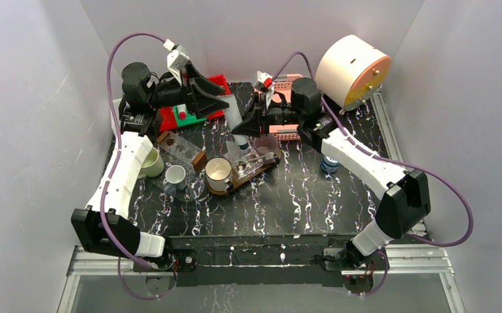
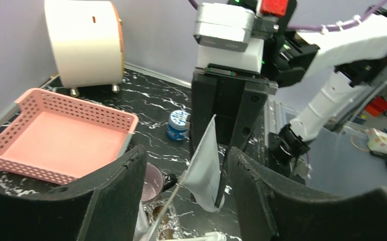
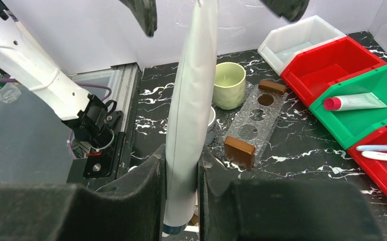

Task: Prepare toiletry sets of a toothbrush and toothpaste on the tray
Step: Place the toothpaste in the toothpaste holder.

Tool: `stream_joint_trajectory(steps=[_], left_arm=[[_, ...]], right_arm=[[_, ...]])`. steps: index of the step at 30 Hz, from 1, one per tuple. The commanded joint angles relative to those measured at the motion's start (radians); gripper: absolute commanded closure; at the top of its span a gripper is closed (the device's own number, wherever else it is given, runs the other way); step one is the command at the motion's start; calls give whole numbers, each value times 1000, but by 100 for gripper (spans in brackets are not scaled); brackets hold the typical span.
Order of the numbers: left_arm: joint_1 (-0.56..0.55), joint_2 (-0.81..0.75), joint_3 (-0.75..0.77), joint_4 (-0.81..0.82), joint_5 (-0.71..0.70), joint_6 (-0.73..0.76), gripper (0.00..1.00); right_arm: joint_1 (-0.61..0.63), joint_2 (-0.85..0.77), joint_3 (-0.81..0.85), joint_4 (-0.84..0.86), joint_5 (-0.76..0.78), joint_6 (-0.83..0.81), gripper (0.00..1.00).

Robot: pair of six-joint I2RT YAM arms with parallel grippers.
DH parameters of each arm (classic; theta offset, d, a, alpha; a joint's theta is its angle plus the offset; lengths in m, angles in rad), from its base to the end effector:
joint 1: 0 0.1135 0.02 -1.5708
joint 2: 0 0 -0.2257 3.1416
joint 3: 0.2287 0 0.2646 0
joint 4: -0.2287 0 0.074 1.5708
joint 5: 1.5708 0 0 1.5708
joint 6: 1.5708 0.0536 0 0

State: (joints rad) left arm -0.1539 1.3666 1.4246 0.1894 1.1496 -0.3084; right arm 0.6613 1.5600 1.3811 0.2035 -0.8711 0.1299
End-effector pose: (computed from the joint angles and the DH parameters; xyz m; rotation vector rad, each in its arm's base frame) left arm 0.3097 -0.0975 0.4328 0.9111 1.2856 -1.1203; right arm 0.2829 0.2721 0.3550 -1.1139 1.2941 1.2705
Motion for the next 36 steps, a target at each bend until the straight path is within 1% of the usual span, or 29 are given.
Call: stream_joint_trajectory(steps=[1, 4, 5, 9, 16, 19, 22, 26, 28, 30, 33, 36], left_arm=[[5, 2, 14, 77, 161, -74, 44], [5, 5, -33, 268, 194, -232, 49], [5, 10, -36, 294, 202, -258, 51], [3, 21, -34, 299, 216, -274, 62], [-18, 30, -39, 298, 230, -279, 63], [-24, 35, -37, 298, 225, -281, 68], [-31, 40, -37, 298, 223, -282, 76], [-31, 39, -39, 300, 224, -284, 94], [-31, 35, -44, 304, 228, -286, 100], [-29, 28, -52, 321, 234, -297, 100], [-13, 11, -63, 350, 228, -317, 100], [17, -9, -67, 354, 204, -314, 100]], right_arm=[[-2, -34, 74, -15, -54, -56, 75], [-2, -26, 84, -27, -72, -61, 75], [-2, -23, 86, -27, -76, -61, 75], [2, -11, 99, -33, -93, -62, 75], [15, 18, 137, -76, -107, -82, 75], [17, 31, 149, -84, -110, -85, 75], [21, 42, 161, -95, -112, -90, 75], [25, 57, 177, -123, -105, -106, 76], [26, 58, 174, -127, -92, -112, 75], [25, 54, 168, -125, -81, -118, 72], [25, 38, 152, -120, -63, -128, 63], [26, 17, 130, -114, -40, -128, 49]])
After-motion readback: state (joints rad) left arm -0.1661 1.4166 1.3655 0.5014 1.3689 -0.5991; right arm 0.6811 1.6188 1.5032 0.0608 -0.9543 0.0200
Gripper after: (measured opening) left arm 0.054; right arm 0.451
